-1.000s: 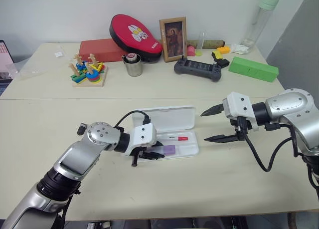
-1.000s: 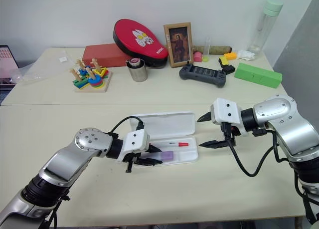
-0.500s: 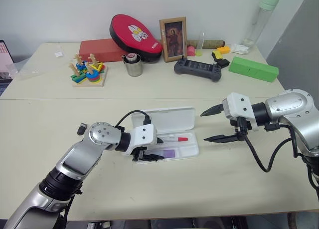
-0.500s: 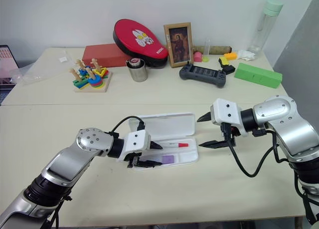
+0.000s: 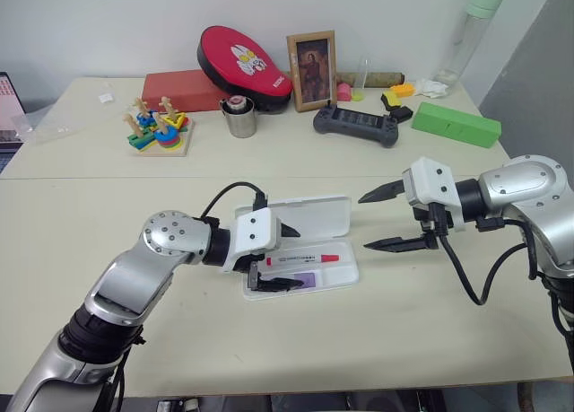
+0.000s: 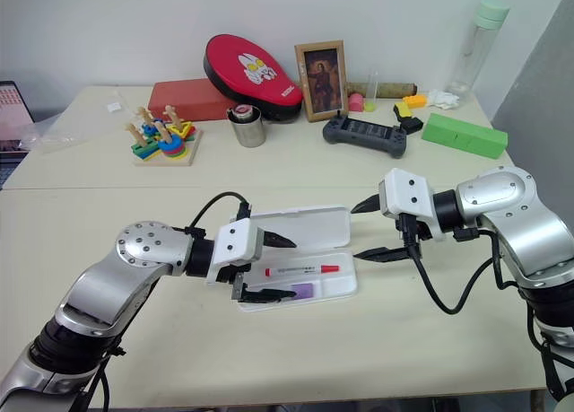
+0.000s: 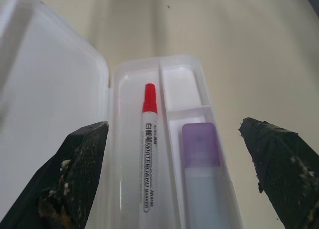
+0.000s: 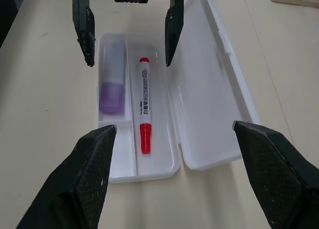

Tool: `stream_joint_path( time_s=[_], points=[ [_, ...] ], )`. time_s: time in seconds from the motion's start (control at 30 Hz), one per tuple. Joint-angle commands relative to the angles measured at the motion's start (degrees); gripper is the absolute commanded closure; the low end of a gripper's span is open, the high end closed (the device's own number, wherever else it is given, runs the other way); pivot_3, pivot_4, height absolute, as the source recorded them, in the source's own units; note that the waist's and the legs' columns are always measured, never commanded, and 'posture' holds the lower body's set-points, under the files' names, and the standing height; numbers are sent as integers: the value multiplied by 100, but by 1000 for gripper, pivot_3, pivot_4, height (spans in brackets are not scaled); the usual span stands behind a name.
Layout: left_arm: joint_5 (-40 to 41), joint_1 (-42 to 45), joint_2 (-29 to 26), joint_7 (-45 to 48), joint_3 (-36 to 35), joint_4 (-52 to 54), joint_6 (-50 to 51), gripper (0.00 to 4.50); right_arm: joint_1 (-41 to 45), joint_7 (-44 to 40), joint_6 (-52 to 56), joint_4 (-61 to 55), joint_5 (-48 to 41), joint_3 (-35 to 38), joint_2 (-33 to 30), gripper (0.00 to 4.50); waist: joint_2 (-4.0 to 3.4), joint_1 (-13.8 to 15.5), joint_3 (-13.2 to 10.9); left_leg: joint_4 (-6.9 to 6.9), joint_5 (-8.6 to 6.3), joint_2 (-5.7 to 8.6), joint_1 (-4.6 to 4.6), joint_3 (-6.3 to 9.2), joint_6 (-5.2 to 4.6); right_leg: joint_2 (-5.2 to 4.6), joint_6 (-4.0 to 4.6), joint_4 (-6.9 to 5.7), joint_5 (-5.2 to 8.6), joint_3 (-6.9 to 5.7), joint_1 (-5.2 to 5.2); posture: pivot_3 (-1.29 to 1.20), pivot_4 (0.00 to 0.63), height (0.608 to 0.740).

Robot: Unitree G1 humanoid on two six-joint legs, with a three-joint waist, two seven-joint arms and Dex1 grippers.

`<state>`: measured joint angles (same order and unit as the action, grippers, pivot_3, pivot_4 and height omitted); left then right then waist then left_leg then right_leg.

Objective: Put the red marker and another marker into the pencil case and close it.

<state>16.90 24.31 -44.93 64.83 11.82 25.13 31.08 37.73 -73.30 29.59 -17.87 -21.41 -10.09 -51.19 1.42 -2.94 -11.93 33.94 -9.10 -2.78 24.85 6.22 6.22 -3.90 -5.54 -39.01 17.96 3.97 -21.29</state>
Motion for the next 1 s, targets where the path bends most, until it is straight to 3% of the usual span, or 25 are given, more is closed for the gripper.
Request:
stream_joint_path(
  time_s=[0.03,0.23,0.47,0.7,1.0],
  points=[
    [630,120,-53,-179,-669,599,446,6,235,56,38,-71,-132,247,29,570,0,0,0,0,0,0,0,0,0,0,0,0,0,0,0,0,150,740],
    [1585,523,45,-1149,-1983,854,1593,6,630,207,400,-17,-496,418,253,570,0,-2,0,1,0,0,0,2,0,0,0,-2,0,-1,0,0,150,740],
    [1565,323,-166,-2356,-3013,699,2508,6,1042,530,527,-40,-499,302,604,570,0,-30,0,1,0,0,-2,5,0,0,-1,-1,0,-3,2,0,150,740],
    [937,-448,-578,-3036,-3335,174,2580,6,1345,710,448,191,-355,154,953,570,0,-34,0,-1,0,0,-2,4,0,1,1,-4,-1,-3,-1,0,150,740],
    [452,-1279,-334,-3564,-3418,-717,2240,6,1307,745,351,242,-288,87,982,570,0,-14,0,-5,0,0,-2,4,0,0,1,-3,-1,-3,-5,0,150,740]
  ],
)
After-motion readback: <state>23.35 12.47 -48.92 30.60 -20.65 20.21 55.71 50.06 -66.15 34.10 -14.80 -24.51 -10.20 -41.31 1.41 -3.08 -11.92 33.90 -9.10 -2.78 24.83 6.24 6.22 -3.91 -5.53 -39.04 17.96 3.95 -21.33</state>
